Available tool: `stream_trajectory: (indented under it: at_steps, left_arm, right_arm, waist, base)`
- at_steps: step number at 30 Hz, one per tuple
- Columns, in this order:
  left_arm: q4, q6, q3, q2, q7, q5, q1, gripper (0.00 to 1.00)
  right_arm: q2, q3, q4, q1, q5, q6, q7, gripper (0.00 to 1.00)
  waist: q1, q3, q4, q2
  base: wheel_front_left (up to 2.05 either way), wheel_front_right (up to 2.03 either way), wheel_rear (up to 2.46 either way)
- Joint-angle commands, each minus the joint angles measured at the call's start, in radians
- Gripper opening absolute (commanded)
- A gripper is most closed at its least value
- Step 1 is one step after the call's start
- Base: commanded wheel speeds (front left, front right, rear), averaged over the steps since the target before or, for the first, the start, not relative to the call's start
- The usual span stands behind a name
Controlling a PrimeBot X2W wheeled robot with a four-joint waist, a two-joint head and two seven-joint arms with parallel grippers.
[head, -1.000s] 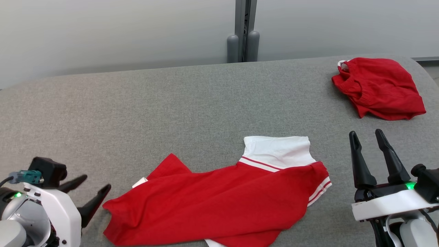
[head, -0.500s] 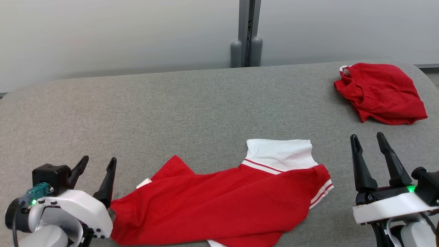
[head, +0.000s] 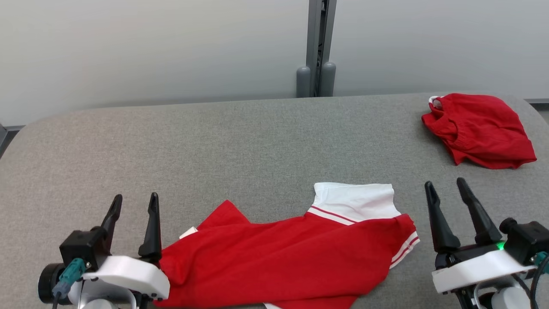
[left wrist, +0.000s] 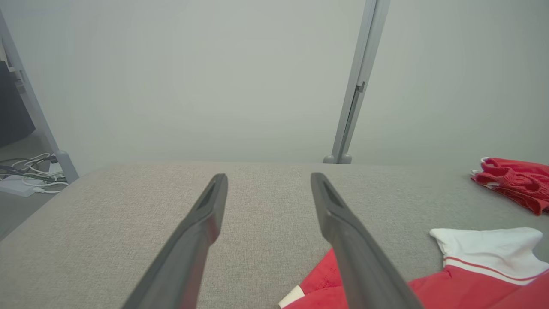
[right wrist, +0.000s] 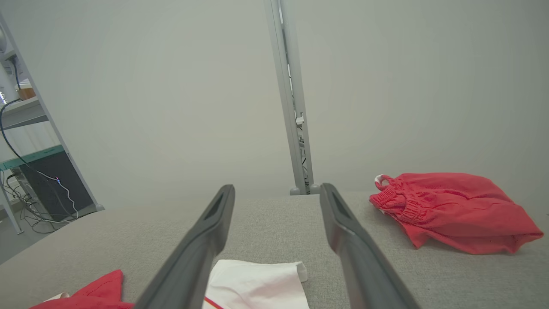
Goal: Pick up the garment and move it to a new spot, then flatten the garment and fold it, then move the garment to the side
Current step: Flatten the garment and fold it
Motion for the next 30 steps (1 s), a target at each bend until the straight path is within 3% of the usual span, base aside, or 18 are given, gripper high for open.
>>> stream_trajectory:
  at_steps: [1,7,16,23,30]
  left_arm:
    - [0.014,-0.019,0.03,-0.021,-0.004,0.028,0.031,1.0]
    - [0.026,-0.086,0.159,-0.125,-0.004,0.161,0.115,1.0]
    - [0.048,-0.226,0.336,-0.247,-0.004,0.317,0.201,1.0]
    - [0.08,-0.31,0.415,-0.313,-0.004,0.386,0.227,1.0]
    - [0.108,-0.365,0.465,-0.353,-0.004,0.44,0.231,1.0]
  right_arm:
    - [0.003,0.005,0.011,0.023,0.01,0.0,0.0,1.0]
    - [0.016,0.002,0.024,0.053,0.018,0.0,0.0,1.0]
    - [0.015,-0.019,0.061,0.074,0.007,0.0,0.0,1.0]
    - [0.02,-0.018,0.07,0.074,0.007,0.0,0.0,1.0]
    - [0.017,-0.011,0.064,0.067,0.008,0.0,0.0,1.0]
  waist:
    - [0.0,-0.016,0.001,0.0]
    - [0.0,-0.039,0.012,0.0]
    - [0.0,-0.046,0.016,0.0]
    - [0.0,-0.049,0.019,0.0]
    - [0.0,-0.051,0.016,0.0]
  base:
    - [0.0,0.0,0.0]
    - [0.0,0.0,0.0]
    - [0.0,0.0,0.0]
    - [0.0,0.0,0.0]
    - [0.0,0.0,0.0]
